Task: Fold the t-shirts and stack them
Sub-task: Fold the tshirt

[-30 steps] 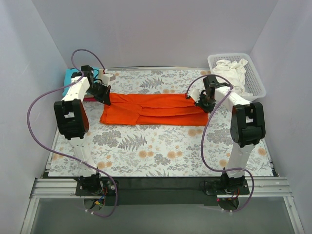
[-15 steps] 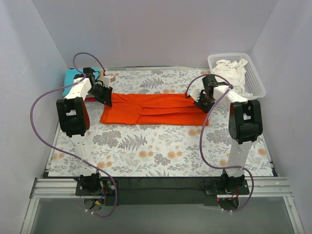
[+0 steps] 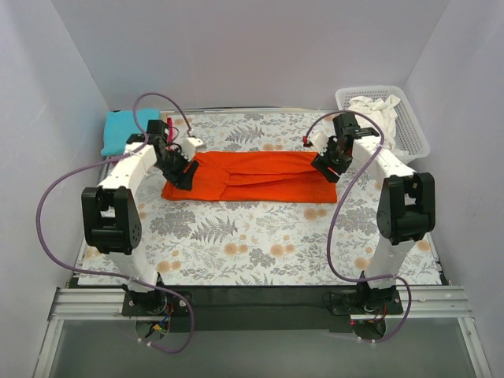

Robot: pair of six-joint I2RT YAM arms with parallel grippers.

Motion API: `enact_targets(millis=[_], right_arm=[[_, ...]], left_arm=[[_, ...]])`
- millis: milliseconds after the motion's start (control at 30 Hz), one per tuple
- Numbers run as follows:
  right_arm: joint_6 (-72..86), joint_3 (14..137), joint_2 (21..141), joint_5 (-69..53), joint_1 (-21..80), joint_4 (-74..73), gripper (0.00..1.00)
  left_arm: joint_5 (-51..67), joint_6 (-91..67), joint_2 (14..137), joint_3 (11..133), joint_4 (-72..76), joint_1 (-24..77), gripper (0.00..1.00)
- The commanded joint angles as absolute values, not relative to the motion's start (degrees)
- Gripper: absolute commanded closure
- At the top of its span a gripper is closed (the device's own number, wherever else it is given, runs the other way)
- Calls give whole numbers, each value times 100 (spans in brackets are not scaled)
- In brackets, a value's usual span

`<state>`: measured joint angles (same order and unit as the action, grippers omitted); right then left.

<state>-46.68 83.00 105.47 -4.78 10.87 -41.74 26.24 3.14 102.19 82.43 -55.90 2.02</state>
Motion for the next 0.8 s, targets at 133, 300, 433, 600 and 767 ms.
enact_targets(millis=[133, 300, 433, 600, 767], right_arm=[[-3947, 8183, 10125, -984, 1046, -4641, 37], [-3876, 8103, 10046, -1124, 1046, -4745, 37], [-3823, 8183, 10037, -1231, 1055, -4843, 39], [-3850, 8051, 10020, -1222, 1046, -4843, 41], [-3858, 8016, 10046, -1187, 1055, -4869, 42]], left_arm=[[1916, 861, 9615, 7243, -4633, 1098, 51], [1609, 940, 9659, 6927, -4228, 1423, 51], [1390, 1011, 9694, 6628, -3808, 1520, 50], [1231, 993, 9869, 6399, -3340, 1547, 50], [1002, 914, 9932, 6372, -2858, 1608, 56]])
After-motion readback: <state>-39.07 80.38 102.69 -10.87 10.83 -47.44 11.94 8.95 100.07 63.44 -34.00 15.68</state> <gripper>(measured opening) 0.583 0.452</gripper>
